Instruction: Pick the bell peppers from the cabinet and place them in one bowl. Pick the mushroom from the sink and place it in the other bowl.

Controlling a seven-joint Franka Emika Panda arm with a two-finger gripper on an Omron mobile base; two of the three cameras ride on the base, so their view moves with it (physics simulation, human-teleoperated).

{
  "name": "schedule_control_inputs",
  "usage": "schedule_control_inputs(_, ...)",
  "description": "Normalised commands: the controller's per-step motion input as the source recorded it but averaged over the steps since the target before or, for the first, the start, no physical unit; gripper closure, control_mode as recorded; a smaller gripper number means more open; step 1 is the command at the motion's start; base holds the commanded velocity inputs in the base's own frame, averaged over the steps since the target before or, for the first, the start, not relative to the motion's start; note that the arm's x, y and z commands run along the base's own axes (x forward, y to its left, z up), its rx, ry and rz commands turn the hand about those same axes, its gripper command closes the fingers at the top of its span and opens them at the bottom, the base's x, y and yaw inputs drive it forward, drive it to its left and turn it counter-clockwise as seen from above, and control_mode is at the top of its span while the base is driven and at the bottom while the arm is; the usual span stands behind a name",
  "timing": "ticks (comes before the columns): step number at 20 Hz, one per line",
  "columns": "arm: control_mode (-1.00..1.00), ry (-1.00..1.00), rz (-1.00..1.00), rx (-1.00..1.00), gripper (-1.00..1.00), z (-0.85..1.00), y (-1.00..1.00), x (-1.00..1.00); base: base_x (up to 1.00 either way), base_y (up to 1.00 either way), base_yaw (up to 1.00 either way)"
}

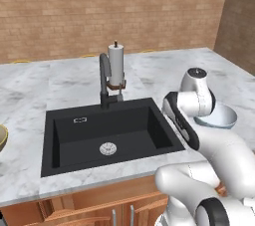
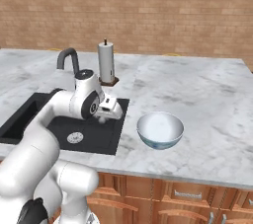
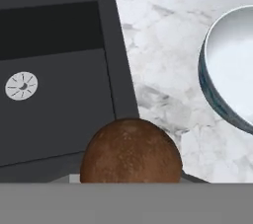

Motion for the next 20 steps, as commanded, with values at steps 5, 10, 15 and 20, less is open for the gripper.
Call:
schedule_control_inputs(5, -1.0, 0.01, -0.17, -0.06, 1.0, 0.2, -0.76, 0.02, 0.0, 0.0, 0.0)
schedule_control_inputs(10, -1.0, -0.02, -0.12, 0.02, 1.0, 0.38, -0.81, -0.05, 0.0, 0.0, 0.0)
schedule_control_inputs(15, -1.0, -0.04, -0.12, 0.02, 1.0, 0.29, -0.76, -0.08, 0.0, 0.0, 0.0)
schedule_control_inputs(20, -1.0, 0.0, -0.03, 0.13, 1.0, -0.38, -0.76, 0.17, 0.0, 0.0, 0.0)
